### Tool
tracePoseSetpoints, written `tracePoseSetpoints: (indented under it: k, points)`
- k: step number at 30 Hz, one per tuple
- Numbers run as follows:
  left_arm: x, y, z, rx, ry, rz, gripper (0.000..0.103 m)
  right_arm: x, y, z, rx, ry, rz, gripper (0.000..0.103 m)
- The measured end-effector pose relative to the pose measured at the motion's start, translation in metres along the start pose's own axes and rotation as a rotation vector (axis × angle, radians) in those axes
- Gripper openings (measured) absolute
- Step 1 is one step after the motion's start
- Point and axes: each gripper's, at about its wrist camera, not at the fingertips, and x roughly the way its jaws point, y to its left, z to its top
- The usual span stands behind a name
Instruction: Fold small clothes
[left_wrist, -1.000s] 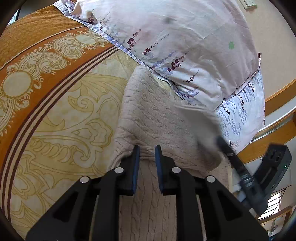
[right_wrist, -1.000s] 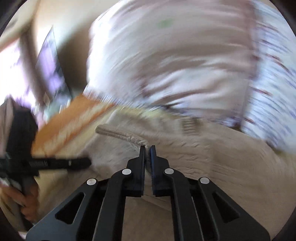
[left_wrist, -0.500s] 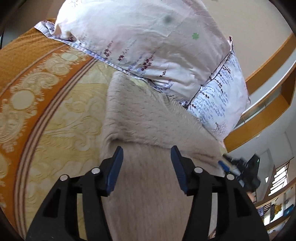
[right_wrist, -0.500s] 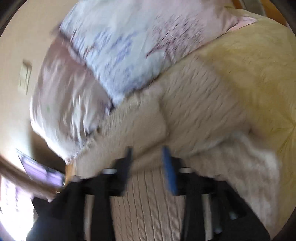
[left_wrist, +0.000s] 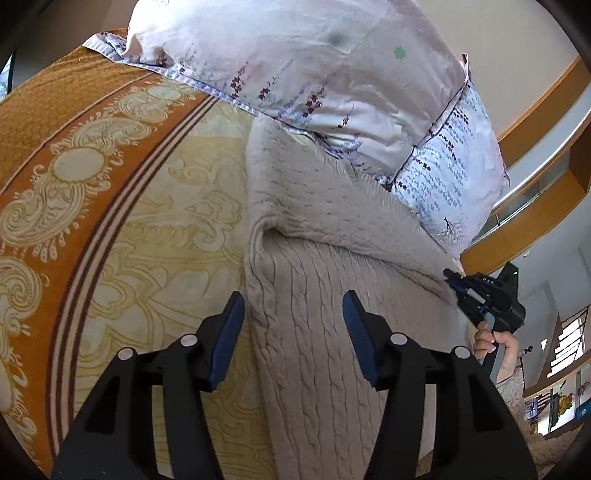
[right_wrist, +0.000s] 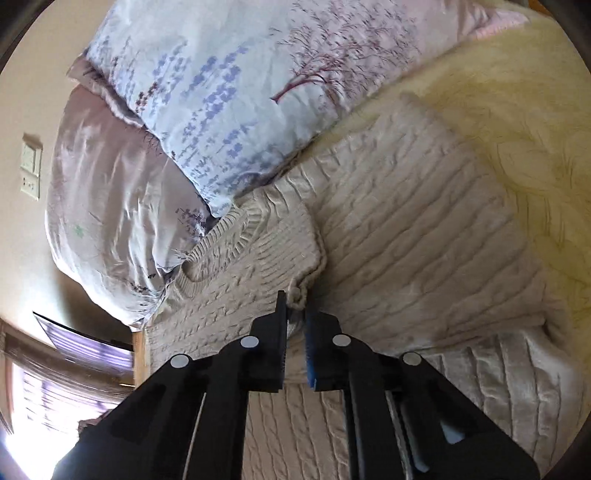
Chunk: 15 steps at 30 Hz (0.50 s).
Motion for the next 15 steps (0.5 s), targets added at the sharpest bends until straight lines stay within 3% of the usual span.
tracePoseSetpoints:
  k: [3,6,12,15]
  points:
    - [0.000,-0.001,-0.004,0.006,0.005,-0.007,0.055,-0.029,0.012,-0.002,-0.053,-0.102,0.010,0.007]
    - [0.000,-0.002,-0.008,0.012,0.010,-0.011,0.055,-0.045,0.007,-0.011,-0.067,-0.154,-0.067,0.007]
    - [-0.002,-0.005,-0.014,0.021,0.008,-0.019,0.056,-0.026,-0.017,-0.017,-0.030,-0.058,-0.144,0.008]
    - [-0.007,-0.004,-0.021,0.005,0.011,-0.041,0.056,-0.045,-0.015,-0.017,-0.039,-0.079,-0.123,0.020]
